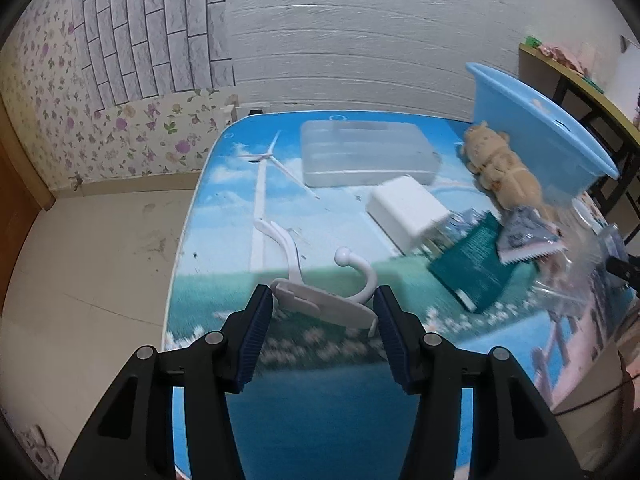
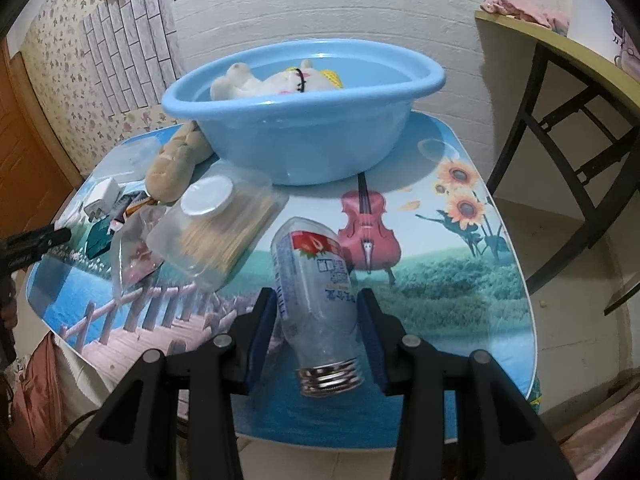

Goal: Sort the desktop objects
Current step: 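Adjust the left gripper's hold on the hook while right gripper holds the bottle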

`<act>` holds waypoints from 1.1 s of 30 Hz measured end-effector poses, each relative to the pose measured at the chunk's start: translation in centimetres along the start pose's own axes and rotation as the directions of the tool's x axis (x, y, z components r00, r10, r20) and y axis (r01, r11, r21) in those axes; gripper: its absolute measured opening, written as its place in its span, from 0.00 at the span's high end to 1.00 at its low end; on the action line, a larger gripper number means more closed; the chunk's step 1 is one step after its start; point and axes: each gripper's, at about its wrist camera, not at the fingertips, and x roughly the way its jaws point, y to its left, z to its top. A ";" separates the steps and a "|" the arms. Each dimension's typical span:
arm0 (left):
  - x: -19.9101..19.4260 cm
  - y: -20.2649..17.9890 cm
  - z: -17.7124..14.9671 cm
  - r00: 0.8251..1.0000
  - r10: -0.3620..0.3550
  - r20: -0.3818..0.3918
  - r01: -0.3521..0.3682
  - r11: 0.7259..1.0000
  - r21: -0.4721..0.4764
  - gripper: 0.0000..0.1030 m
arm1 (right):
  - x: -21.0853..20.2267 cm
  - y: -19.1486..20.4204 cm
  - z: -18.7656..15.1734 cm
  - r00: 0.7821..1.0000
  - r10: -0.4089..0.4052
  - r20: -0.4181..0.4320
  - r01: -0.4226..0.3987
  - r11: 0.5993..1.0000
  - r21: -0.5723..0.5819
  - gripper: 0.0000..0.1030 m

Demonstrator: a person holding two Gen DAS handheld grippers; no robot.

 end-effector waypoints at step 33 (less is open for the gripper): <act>0.7 -3.6 -1.0 1.000 0.001 0.005 -0.001 0.999 0.040 0.13 | 1.3 -0.3 -0.4 0.999 0.031 0.023 -0.030 0.999 -0.041 0.56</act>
